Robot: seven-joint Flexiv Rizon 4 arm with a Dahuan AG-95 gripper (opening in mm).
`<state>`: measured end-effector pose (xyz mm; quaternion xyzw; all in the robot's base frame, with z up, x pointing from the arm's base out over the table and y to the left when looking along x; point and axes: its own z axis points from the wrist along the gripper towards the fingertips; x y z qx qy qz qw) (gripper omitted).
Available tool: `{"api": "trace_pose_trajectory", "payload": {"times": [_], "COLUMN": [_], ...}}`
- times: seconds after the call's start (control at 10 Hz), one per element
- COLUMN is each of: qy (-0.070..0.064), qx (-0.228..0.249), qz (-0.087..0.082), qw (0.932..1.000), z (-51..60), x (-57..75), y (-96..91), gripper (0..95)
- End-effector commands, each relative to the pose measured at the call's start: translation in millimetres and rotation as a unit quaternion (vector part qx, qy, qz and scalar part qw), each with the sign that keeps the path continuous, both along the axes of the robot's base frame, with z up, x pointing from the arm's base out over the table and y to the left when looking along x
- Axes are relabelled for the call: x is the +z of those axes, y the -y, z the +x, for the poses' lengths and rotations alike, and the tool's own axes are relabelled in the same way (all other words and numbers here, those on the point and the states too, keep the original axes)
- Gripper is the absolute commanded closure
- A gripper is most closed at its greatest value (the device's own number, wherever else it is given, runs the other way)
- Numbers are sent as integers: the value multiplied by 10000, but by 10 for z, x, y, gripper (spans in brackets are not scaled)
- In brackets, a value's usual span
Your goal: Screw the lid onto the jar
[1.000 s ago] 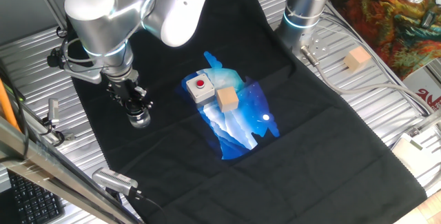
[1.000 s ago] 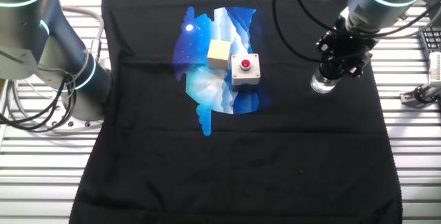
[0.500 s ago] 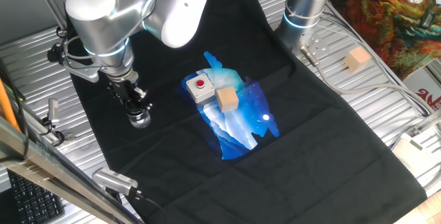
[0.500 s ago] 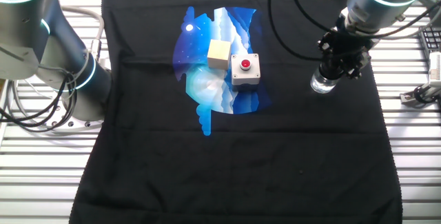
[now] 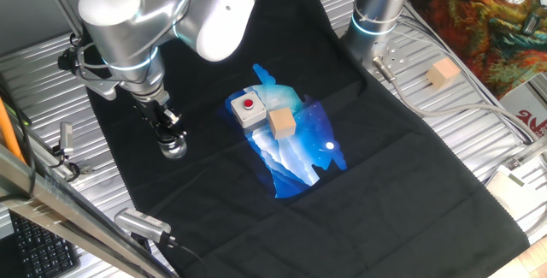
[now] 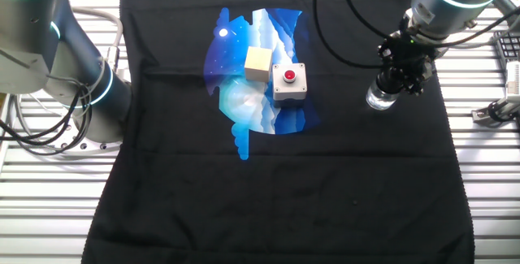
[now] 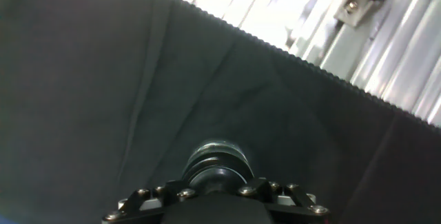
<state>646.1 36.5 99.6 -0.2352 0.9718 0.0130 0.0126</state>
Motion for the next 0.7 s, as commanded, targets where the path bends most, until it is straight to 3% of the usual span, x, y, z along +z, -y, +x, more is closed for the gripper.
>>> {"api": "trace_pose_trajectory", "payload": {"times": [0.1, 0.4, 0.7], "qy": [-51, -54, -100], "qx": [-365, -562, -746], "qz": [47, -19, 104], "qw": [9993, 9984, 9971], "z": [-5, -4, -3], "x": [5, -2, -10], "y": [8, 9, 11], "gripper": [950, 950, 950]}}
